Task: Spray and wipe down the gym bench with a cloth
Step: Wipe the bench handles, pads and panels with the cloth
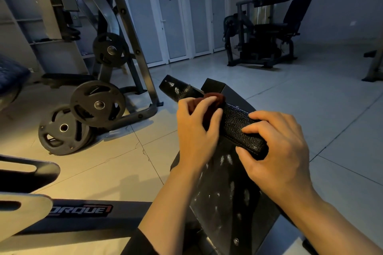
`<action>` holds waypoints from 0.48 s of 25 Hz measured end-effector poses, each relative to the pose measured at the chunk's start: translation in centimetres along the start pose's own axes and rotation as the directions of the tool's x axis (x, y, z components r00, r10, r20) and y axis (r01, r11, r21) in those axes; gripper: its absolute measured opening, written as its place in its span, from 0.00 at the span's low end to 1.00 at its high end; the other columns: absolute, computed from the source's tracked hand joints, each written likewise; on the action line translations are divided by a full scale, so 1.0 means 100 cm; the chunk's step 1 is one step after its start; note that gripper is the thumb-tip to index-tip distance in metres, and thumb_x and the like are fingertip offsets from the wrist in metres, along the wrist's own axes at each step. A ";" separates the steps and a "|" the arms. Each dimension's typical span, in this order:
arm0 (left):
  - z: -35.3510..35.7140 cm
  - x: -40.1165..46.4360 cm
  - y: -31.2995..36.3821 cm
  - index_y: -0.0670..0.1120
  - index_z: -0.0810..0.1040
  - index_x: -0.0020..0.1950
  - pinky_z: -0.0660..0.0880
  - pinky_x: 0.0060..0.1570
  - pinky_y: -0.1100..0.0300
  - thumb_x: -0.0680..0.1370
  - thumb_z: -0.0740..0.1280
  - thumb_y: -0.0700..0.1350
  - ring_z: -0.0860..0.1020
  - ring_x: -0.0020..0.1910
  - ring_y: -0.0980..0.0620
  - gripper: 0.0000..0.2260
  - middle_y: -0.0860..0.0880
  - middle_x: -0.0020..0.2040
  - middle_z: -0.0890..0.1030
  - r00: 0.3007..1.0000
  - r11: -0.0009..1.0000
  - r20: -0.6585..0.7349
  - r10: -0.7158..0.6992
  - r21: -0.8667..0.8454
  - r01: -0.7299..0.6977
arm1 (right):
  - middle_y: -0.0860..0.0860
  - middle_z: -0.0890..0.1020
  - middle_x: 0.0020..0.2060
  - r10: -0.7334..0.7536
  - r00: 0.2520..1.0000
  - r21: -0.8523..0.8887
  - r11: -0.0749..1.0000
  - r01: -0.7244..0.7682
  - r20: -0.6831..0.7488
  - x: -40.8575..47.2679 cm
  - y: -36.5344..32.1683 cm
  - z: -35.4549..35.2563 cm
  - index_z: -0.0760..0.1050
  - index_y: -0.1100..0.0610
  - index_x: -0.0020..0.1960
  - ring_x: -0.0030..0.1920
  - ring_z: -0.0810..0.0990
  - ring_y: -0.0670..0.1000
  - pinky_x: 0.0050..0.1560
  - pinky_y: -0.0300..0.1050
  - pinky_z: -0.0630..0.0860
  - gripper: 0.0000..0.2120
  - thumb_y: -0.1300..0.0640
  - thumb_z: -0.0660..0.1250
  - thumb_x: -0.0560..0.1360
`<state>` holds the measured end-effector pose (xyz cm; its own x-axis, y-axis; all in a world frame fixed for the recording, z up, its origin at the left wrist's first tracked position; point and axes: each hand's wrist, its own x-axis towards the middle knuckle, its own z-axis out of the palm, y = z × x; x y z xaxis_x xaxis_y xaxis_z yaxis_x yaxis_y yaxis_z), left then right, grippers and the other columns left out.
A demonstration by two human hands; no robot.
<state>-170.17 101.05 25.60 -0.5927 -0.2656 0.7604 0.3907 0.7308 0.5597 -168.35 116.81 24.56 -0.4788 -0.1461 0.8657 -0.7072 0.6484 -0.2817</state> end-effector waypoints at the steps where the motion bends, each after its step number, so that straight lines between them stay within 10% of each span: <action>1: 0.000 0.000 -0.002 0.52 0.78 0.62 0.67 0.57 0.70 0.79 0.65 0.50 0.68 0.58 0.57 0.13 0.53 0.57 0.66 0.999 1.000 0.024 0.027 0.010 -0.027 | 0.54 0.80 0.52 0.003 1.000 0.000 1.000 -0.003 -0.001 0.000 -0.001 0.000 0.79 0.59 0.48 0.55 0.74 0.53 0.53 0.34 0.63 0.17 0.58 0.78 0.61; 6: -0.010 0.014 -0.027 0.48 0.78 0.63 0.58 0.46 0.84 0.81 0.62 0.46 0.66 0.46 0.69 0.12 0.47 0.56 0.73 0.937 0.934 -0.004 -0.351 0.069 0.350 | 0.53 0.80 0.52 -0.007 1.000 -0.009 1.000 0.007 0.005 0.000 0.000 0.000 0.79 0.59 0.47 0.55 0.74 0.52 0.53 0.37 0.65 0.17 0.58 0.79 0.60; 12: -0.005 0.017 0.005 0.49 0.80 0.58 0.62 0.50 0.82 0.78 0.67 0.43 0.67 0.49 0.66 0.10 0.51 0.54 0.69 0.999 0.997 0.035 -0.008 0.081 0.005 | 0.53 0.80 0.52 -0.002 1.000 0.005 1.000 0.002 -0.007 0.000 0.001 0.001 0.80 0.59 0.47 0.54 0.75 0.53 0.52 0.36 0.65 0.17 0.60 0.79 0.60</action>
<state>-170.65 100.65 27.31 -0.6201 -0.2495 0.7438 0.3288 0.7782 0.5351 -168.46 116.81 24.52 -0.4740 -0.1420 0.8690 -0.7106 0.6445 -0.2822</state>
